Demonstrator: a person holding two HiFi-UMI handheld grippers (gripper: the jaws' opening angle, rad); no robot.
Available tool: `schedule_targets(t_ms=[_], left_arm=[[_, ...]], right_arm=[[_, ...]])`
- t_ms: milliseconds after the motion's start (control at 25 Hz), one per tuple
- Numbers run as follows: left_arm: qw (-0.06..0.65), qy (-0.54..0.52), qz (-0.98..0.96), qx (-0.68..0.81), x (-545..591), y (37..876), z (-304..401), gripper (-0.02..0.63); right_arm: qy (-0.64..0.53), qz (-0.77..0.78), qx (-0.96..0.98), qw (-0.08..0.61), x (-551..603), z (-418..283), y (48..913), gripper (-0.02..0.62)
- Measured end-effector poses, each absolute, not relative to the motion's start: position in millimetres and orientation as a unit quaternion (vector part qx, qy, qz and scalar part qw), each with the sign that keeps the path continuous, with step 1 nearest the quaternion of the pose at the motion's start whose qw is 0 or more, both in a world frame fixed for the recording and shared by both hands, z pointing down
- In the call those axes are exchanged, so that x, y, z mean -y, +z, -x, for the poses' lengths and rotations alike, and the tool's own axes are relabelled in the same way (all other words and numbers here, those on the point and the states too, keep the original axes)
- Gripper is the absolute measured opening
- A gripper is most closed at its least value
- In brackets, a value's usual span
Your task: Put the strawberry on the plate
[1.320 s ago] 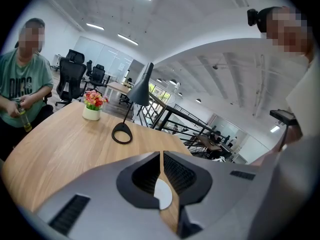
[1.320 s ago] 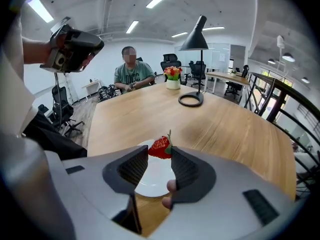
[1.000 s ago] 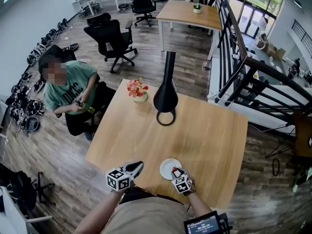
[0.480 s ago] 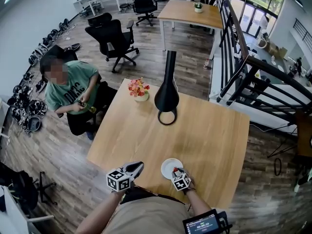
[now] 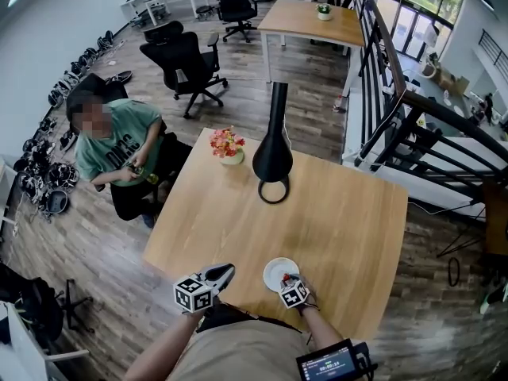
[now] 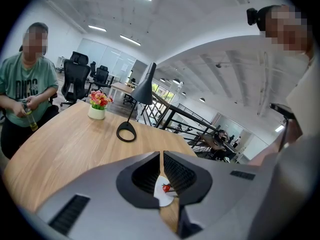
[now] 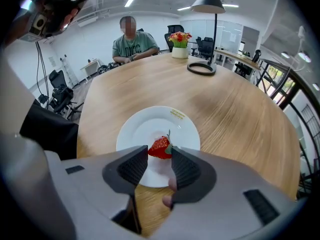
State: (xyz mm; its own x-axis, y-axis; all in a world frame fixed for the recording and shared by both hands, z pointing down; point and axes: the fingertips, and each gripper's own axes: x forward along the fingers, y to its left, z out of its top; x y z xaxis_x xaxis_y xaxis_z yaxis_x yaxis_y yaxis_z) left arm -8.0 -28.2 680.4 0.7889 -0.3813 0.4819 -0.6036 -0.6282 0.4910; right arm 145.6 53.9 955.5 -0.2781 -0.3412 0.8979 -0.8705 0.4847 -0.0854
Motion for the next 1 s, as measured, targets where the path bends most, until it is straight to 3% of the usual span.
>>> schedule_targets(t_ms=[440,760,1000], left_arm=[[0.334,0.166,-0.885,0.278,27,680,10,0.006],[0.338,0.164,-0.886,0.273,32,685,9,0.006],[0.346,0.16,-0.887,0.263,36,687,9,0.006]], right_arm=[[0.311,-0.413,0.741,0.429,-55,-142,951,0.153],[0.334,-0.452,0.754,0.34,-49,-147,925,0.259],[0.32,-0.507,0.746,0.29,-42,-166,873,0.258]])
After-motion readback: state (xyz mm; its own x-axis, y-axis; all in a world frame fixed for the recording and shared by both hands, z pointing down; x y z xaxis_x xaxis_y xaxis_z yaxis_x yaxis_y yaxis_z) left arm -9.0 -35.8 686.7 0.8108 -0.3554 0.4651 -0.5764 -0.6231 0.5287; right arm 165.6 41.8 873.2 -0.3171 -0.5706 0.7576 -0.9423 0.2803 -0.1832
